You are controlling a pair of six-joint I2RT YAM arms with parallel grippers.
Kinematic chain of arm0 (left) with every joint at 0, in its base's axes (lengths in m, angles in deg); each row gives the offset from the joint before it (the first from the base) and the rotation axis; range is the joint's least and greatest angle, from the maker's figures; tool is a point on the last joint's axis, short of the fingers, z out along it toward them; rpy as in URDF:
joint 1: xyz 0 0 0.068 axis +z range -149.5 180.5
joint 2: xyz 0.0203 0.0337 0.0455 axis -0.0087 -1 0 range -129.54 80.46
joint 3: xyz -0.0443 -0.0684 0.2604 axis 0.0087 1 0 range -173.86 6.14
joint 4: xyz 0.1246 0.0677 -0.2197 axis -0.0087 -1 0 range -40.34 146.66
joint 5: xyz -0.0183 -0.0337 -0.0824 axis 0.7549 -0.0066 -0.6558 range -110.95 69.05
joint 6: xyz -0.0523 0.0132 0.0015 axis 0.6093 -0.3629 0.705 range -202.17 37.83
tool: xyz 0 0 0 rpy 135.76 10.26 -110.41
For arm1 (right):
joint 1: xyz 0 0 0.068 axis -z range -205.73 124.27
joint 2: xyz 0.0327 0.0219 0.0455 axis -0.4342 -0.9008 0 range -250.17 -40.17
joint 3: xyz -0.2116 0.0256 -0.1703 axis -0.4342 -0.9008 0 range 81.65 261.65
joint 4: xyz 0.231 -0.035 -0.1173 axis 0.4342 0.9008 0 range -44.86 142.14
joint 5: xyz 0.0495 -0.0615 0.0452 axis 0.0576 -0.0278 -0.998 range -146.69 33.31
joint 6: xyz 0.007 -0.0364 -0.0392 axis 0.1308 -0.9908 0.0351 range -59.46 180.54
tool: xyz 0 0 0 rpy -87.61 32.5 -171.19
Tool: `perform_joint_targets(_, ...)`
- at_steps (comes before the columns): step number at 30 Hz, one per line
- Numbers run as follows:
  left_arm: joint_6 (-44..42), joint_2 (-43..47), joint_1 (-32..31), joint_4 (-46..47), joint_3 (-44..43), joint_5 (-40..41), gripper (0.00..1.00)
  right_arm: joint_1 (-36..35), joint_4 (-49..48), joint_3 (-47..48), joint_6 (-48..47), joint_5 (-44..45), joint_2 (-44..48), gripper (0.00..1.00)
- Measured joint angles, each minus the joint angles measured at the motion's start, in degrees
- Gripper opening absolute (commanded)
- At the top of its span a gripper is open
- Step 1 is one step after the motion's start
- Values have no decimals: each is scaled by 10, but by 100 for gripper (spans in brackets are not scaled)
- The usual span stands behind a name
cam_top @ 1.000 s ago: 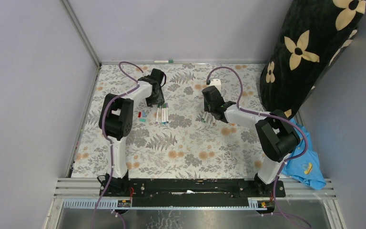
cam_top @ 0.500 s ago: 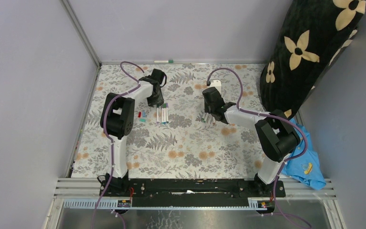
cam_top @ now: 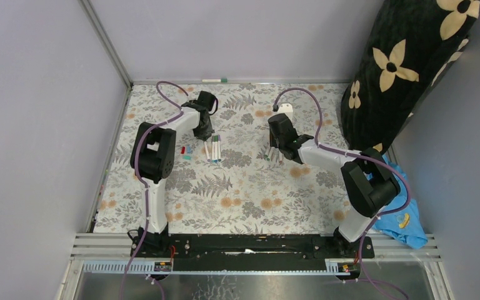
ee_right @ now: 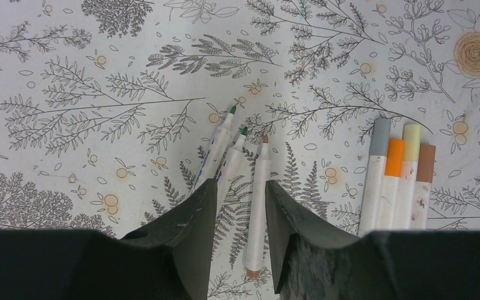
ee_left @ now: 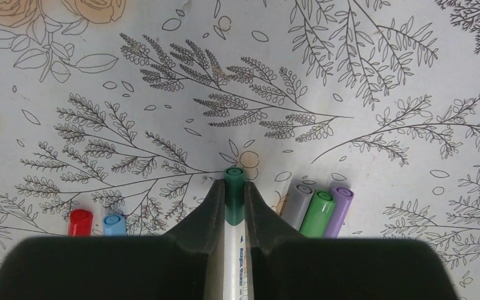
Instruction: Open the pen caps
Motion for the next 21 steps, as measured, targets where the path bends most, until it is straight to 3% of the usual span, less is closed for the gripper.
perform_joint_targets(13, 29, 94, 0, 29, 72, -1, 0, -22, -2, -6, -37, -53, 43, 41)
perform_joint_targets(21, 47, 154, 0, 29, 71, -14, 0, -47, -24, -6, -49, -149, 55, 41)
